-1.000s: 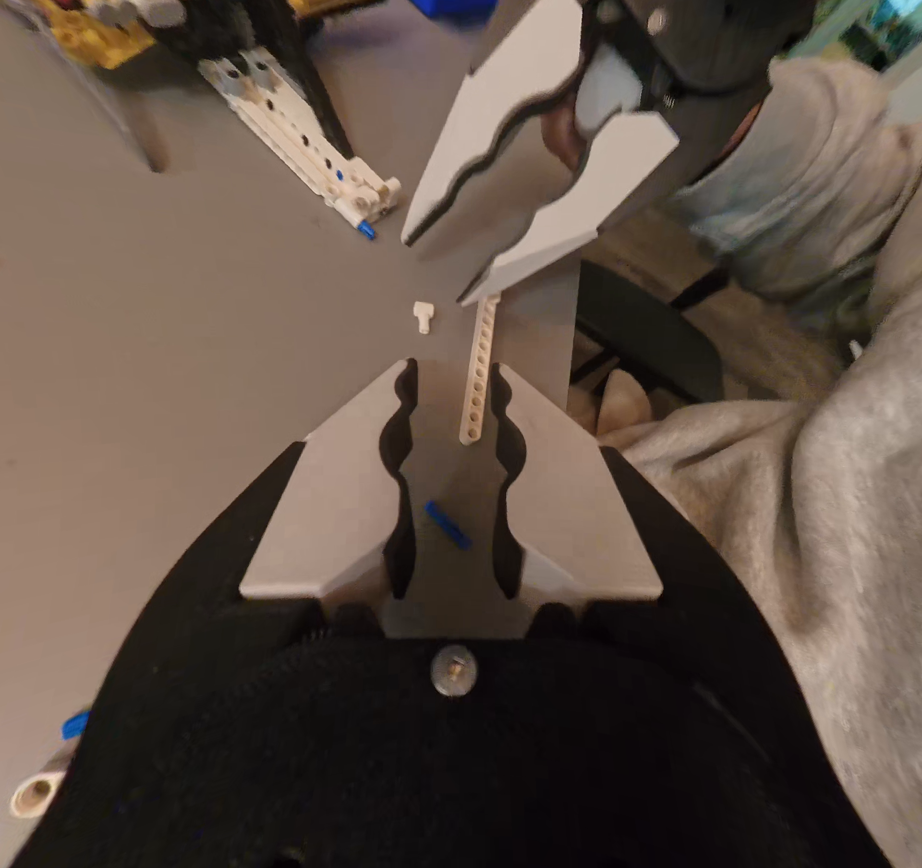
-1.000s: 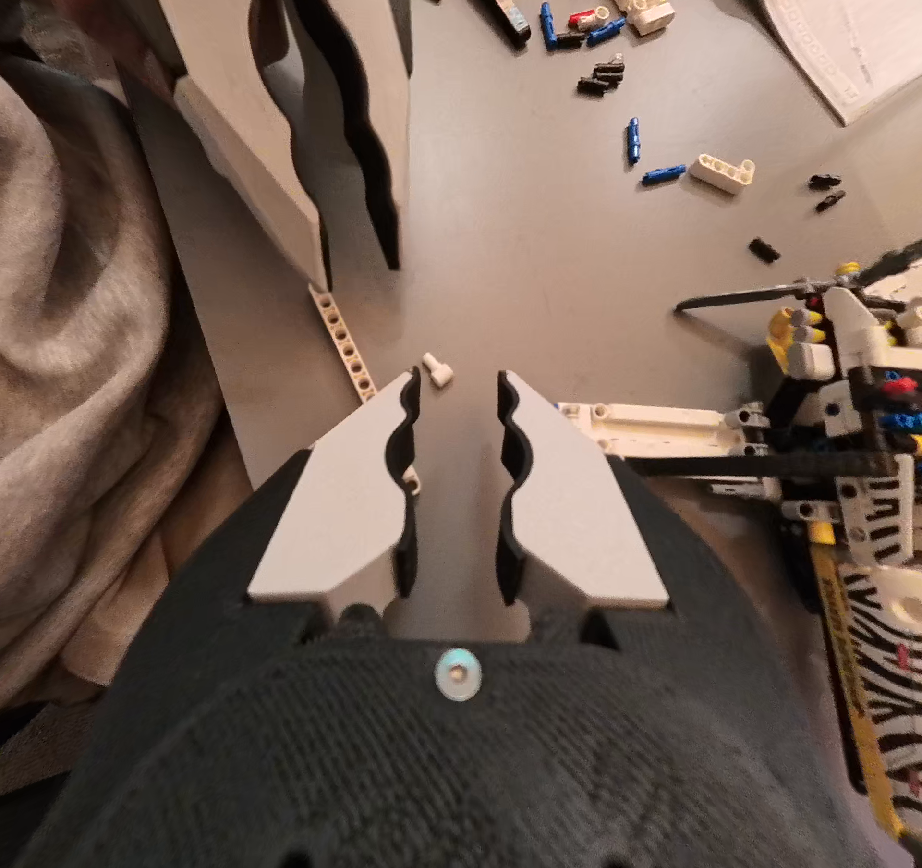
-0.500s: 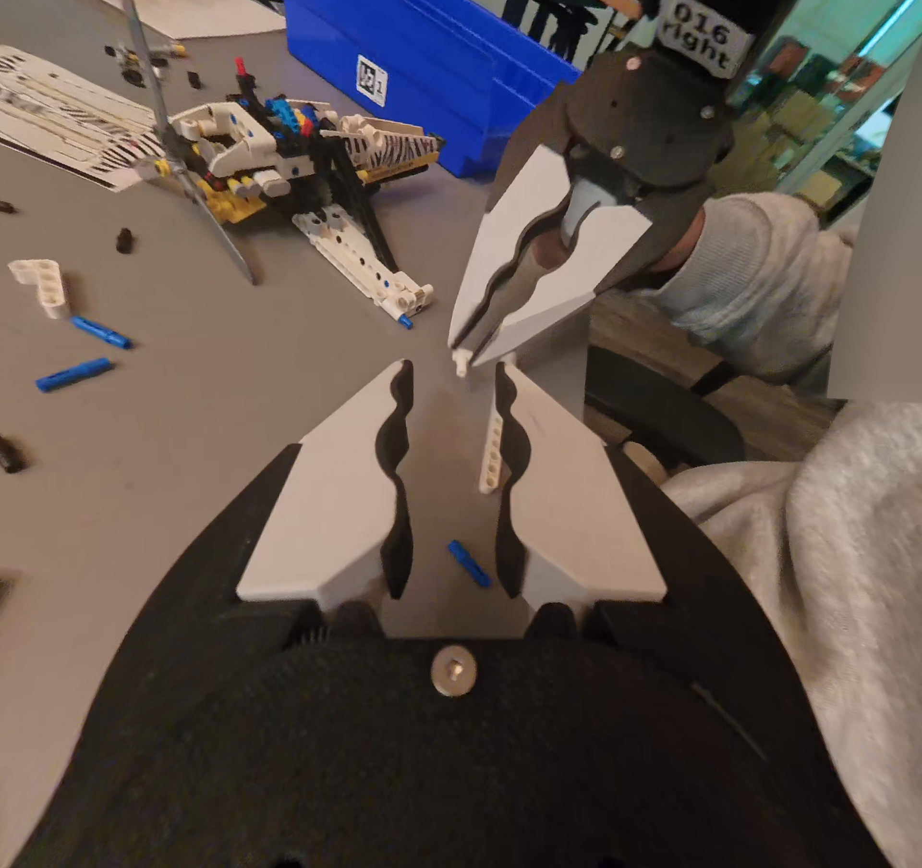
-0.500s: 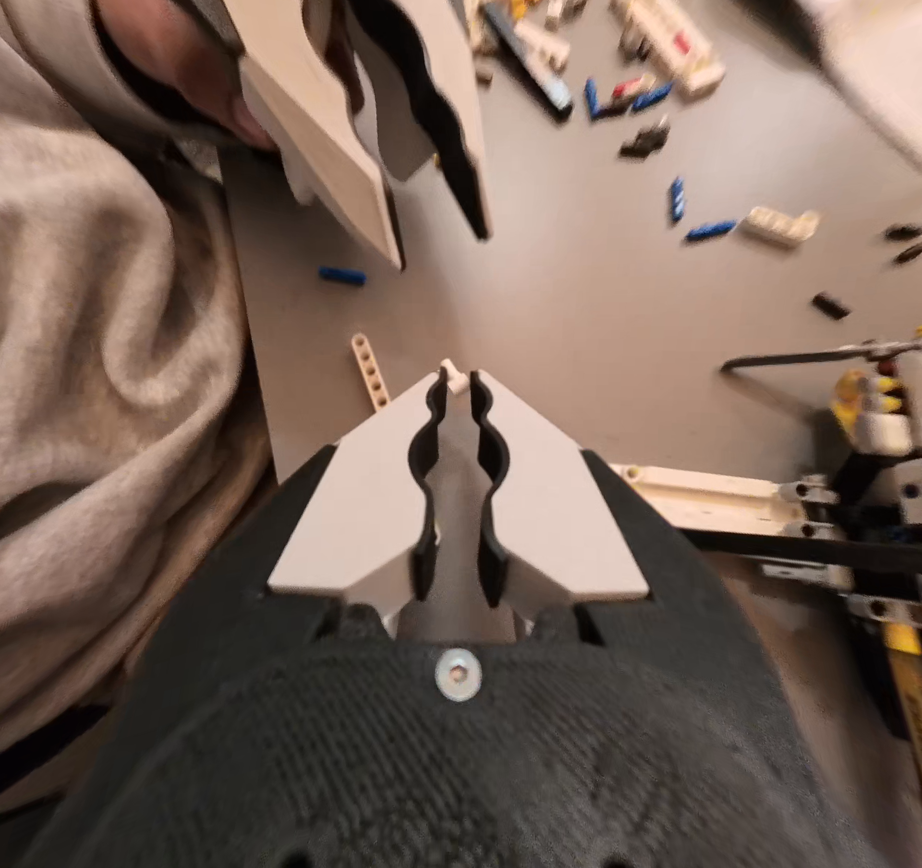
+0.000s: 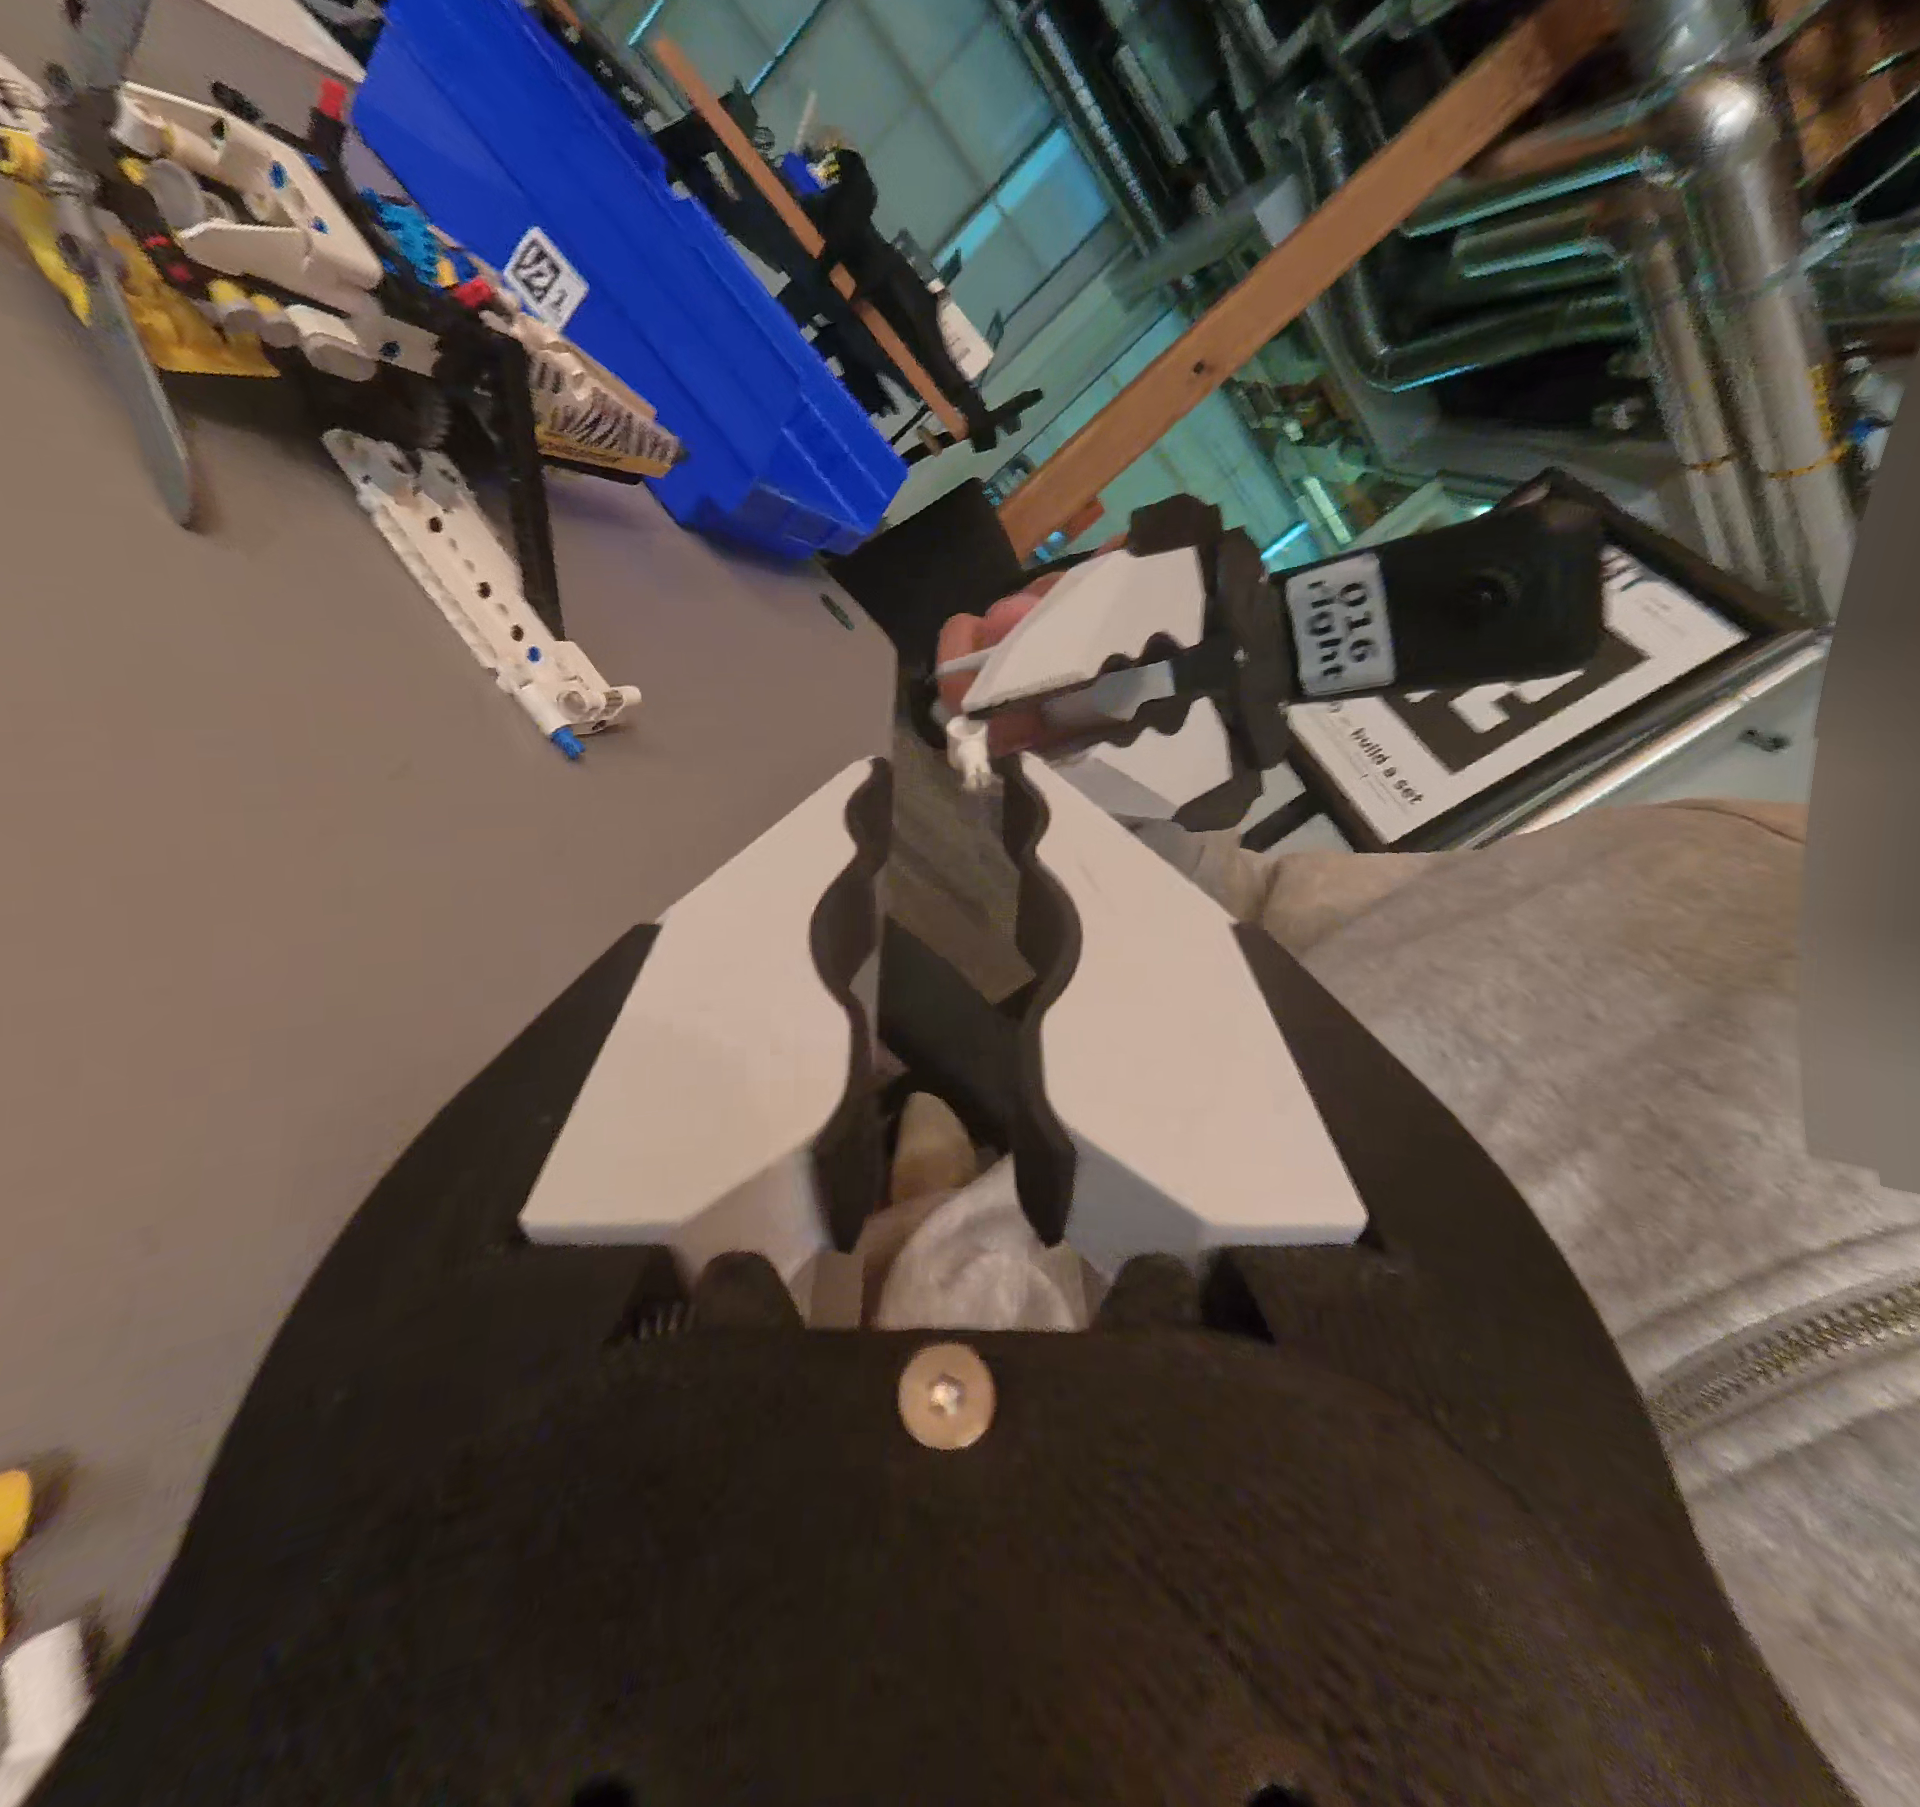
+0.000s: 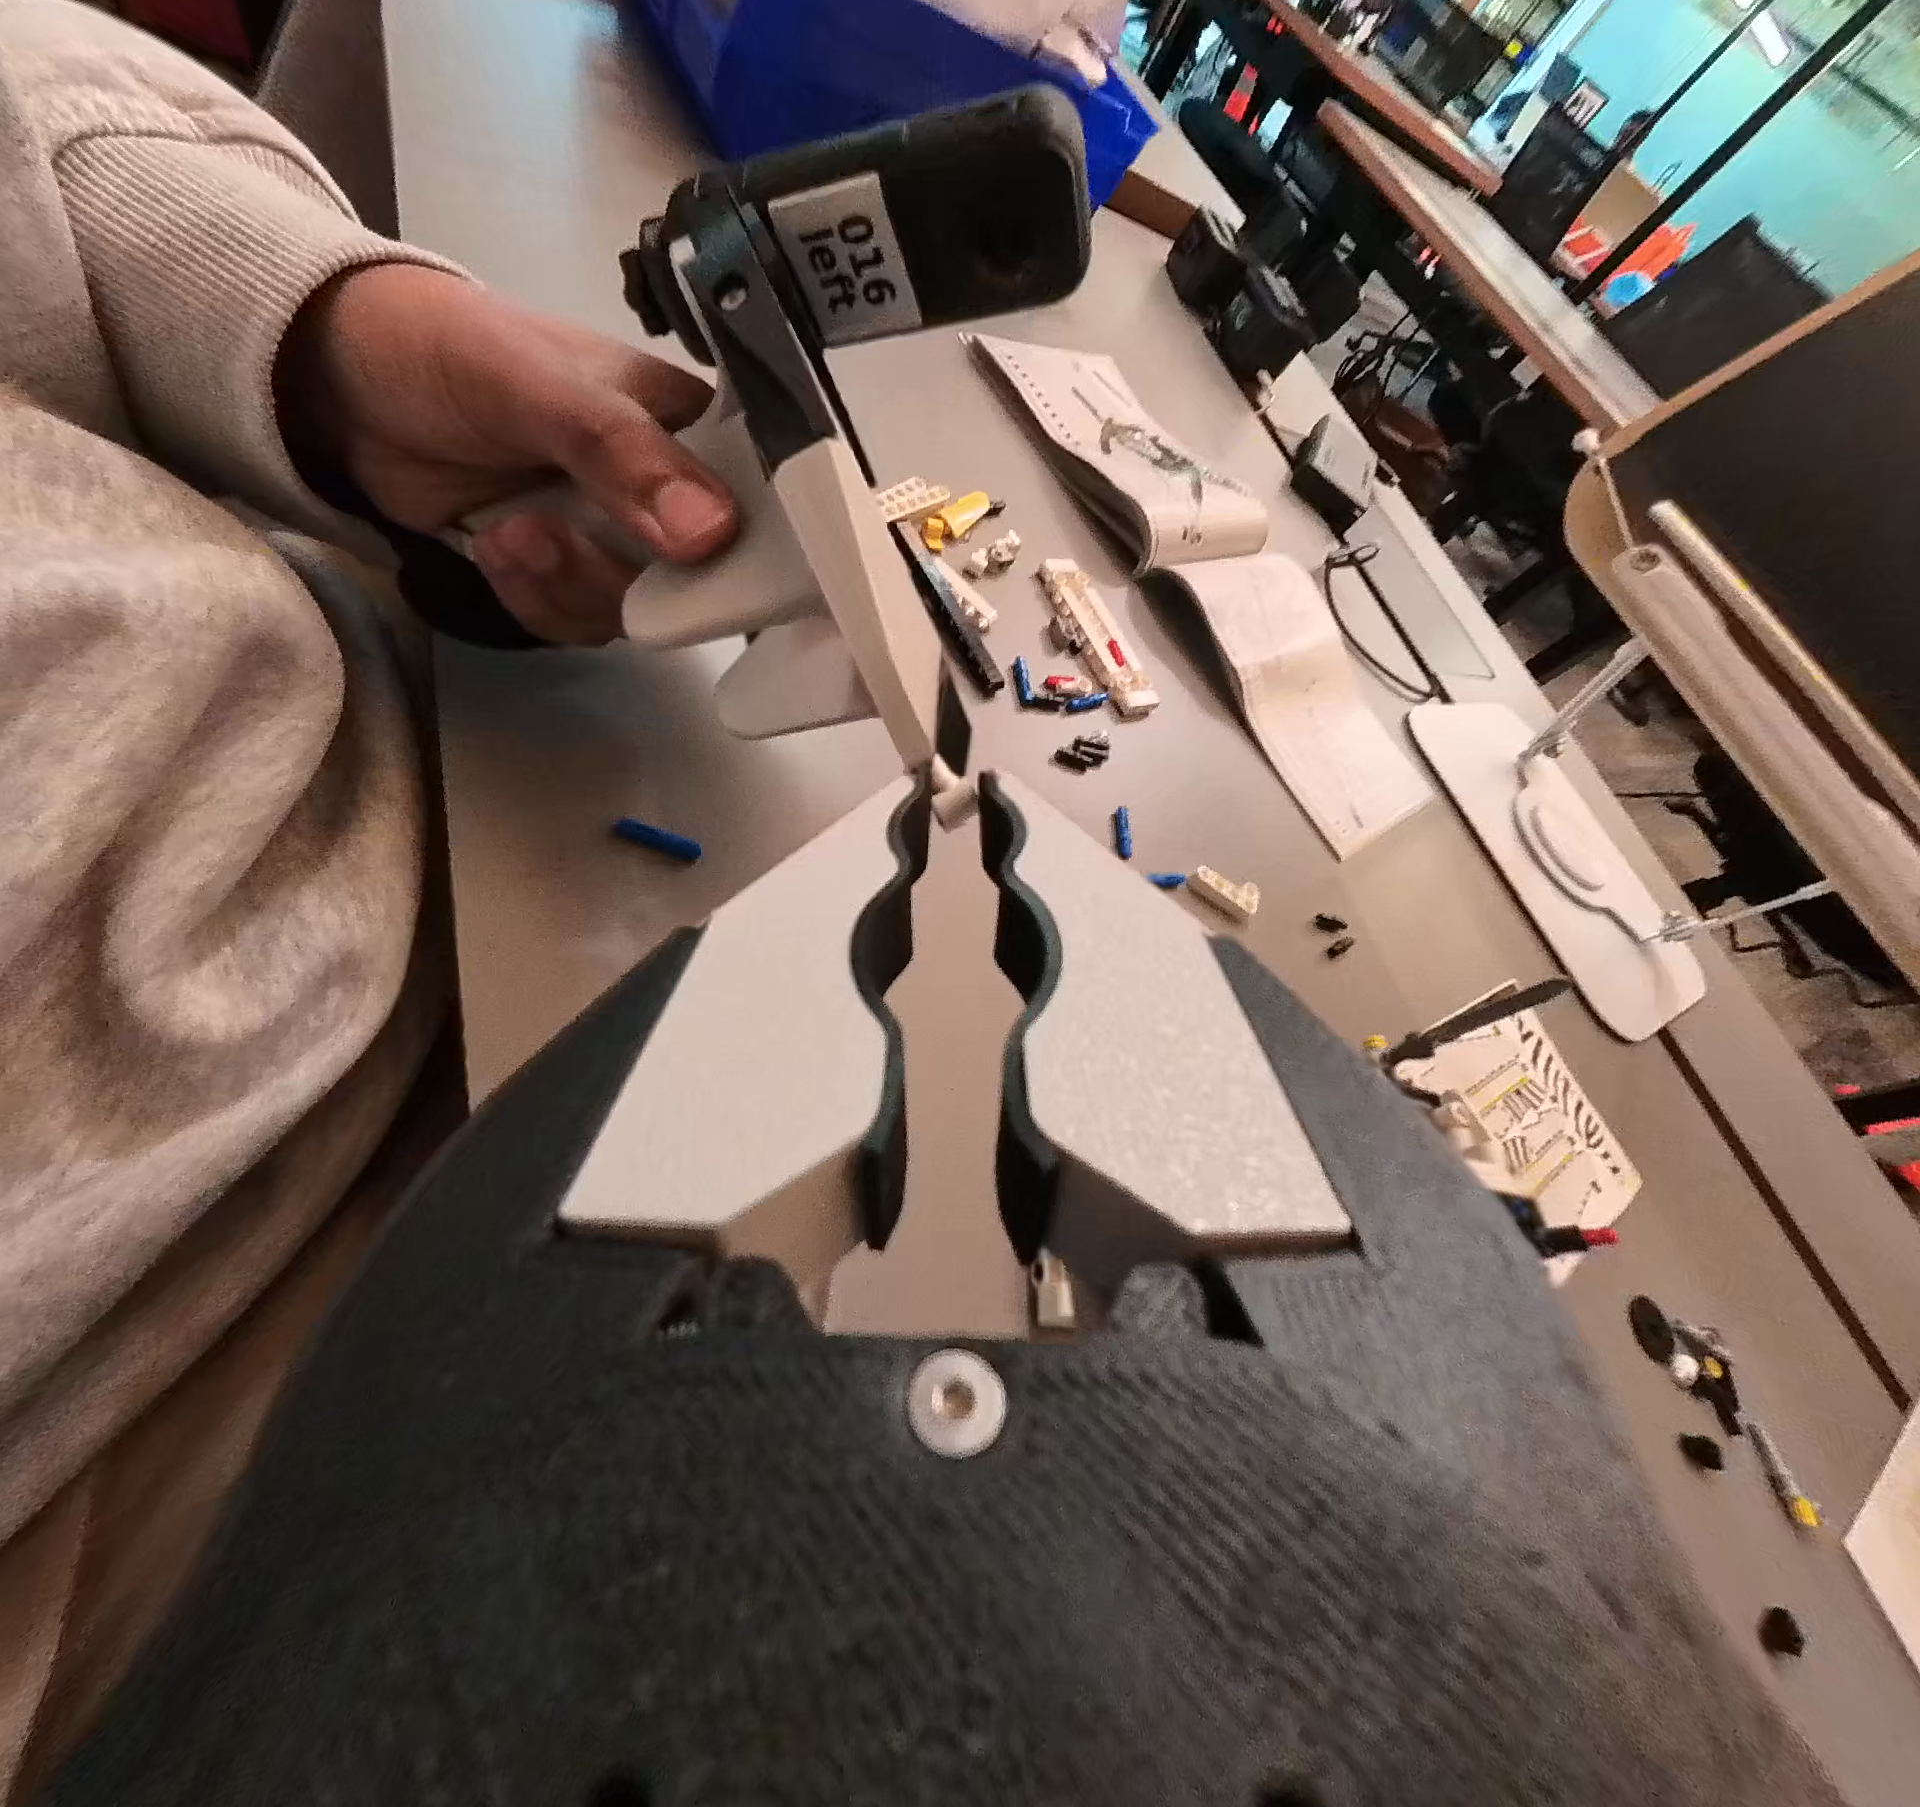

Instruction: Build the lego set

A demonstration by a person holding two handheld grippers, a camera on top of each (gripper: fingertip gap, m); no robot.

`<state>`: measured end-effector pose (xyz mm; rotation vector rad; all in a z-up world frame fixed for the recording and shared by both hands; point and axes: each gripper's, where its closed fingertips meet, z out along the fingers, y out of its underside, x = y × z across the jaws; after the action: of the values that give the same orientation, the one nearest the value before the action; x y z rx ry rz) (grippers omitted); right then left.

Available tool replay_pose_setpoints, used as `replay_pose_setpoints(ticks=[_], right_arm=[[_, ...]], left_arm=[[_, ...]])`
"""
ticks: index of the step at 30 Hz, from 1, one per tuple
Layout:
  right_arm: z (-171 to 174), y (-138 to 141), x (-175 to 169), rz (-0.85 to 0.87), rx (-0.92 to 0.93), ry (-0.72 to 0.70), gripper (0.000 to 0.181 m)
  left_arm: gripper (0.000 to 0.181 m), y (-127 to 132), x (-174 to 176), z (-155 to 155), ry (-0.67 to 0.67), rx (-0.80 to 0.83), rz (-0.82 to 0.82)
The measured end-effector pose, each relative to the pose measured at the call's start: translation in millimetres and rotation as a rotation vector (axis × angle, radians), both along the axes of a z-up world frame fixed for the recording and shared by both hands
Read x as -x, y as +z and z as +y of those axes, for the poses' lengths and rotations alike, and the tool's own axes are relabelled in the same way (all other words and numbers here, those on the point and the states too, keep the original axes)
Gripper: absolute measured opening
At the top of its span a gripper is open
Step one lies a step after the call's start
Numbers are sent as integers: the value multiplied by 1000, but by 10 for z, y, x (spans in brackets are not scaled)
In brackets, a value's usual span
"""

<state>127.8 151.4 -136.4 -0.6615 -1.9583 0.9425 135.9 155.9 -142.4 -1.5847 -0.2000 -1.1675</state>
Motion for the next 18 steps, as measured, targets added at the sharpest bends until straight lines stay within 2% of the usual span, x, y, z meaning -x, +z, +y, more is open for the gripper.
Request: replay_pose_setpoints(ticks=[2, 7, 8, 9, 11, 13, 14, 15, 16, 18], right_arm=[[-40, 13, -3, 10, -1, 13, 8], [-73, 94, -12, 12, 59, 0, 11], [-51, 93, -8, -3, 92, -22, 18], [-30, 98, -4, -16, 148, -45, 32], [-7, 109, -11, -37, 349, -89, 60], [-75, 60, -50, -86, 585, -86, 71], [-85, -24, -55, -125, 643, -105, 73], [-24, -162, -45, -164, 631, -168, 65], [77, -276, -43, -179, 583, -241, 59], [272, -302, -85, -134, 500, -337, 58]], left_arm=[[5, 102, -14, -48, -31, -53, -60], [0, 165, -13, -106, -81, -101, -97], [0, 175, 3, -114, -77, -115, -97], [0, 195, 20, -128, -71, -137, -96], [0, 193, 50, -164, -56, -170, -71], [0, 140, 91, -182, -29, -175, -28], [0, 103, 125, -175, -12, -158, -14], [0, 58, 169, -161, 8, -135, 3], [0, 37, 209, -157, 23, -123, 15], [0, 51, 272, -172, 41, -125, 22]])
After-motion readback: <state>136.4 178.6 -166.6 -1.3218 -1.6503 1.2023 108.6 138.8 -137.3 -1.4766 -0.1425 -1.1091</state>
